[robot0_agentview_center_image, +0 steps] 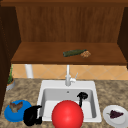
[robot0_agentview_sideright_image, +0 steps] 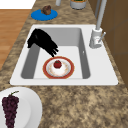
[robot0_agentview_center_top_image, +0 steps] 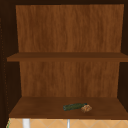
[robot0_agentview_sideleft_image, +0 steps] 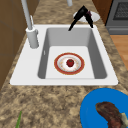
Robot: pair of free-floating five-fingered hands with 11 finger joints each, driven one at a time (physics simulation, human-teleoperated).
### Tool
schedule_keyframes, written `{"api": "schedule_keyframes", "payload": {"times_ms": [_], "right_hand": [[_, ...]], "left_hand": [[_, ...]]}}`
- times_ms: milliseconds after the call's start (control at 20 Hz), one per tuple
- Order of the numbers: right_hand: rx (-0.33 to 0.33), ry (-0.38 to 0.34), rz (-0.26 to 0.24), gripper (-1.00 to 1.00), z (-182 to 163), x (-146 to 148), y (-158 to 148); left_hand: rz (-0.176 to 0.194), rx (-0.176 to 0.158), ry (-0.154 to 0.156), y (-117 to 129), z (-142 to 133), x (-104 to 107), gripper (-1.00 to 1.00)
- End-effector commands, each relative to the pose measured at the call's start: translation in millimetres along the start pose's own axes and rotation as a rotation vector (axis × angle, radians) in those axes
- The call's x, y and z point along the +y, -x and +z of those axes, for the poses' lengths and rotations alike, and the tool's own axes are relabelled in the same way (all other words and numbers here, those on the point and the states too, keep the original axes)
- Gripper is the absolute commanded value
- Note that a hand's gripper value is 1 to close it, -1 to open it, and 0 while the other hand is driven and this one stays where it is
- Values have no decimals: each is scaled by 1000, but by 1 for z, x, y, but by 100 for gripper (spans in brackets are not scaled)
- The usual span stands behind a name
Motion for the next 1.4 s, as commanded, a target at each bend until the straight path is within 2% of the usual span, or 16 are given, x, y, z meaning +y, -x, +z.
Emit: {"api": "schedule_keyframes", "payload": {"times_ms": [0,100,250,600,650,750,800,850,900,950,1000,1100,1150,1200,1300,1350], "right_hand": [[-32,22,87,-100,-22,23,-7],[-47,-27,55,-100,-31,25,1],[-50,-34,1,-100,-22,27,-3],[-51,-48,4,-100,-24,33,-1],[-51,-48,4,0,-23,33,-1],[-52,-39,15,0,-23,32,-1],[-52,-37,13,0,-23,32,-1],[-51,-34,11,0,-23,32,-1],[-51,-33,10,0,-23,32,-1],[-51,-32,9,0,-23,32,-1],[-51,-30,7,0,-23,32,-1],[-50,-29,5,0,-23,32,-1],[-50,-28,5,0,-23,32,-1],[-50,-27,4,0,-23,32,-1],[-50,-26,2,0,-23,33,-1],[-50,-26,2,0,-23,33,-1]], "left_hand": [[0,0,0,0,0,0,0],[0,0,0,0,0,0,0],[0,0,0,0,0,0,0],[0,0,0,0,0,0,0],[-7,-4,-2,0,1,-1,-100],[-37,-15,-27,-1,2,-13,-100],[-56,-17,-56,1,6,-19,-100],[-66,-11,-63,4,10,-28,-100],[-64,2,-56,9,14,-37,-100],[-54,8,-24,21,18,-45,-100],[-51,8,-12,33,24,-49,-100],[-65,26,20,40,35,-58,-100],[-64,34,26,44,38,-64,-100],[-58,32,17,52,42,-70,-100],[-47,12,25,70,51,-80,-100],[-50,14,29,75,57,-86,-100]]}}
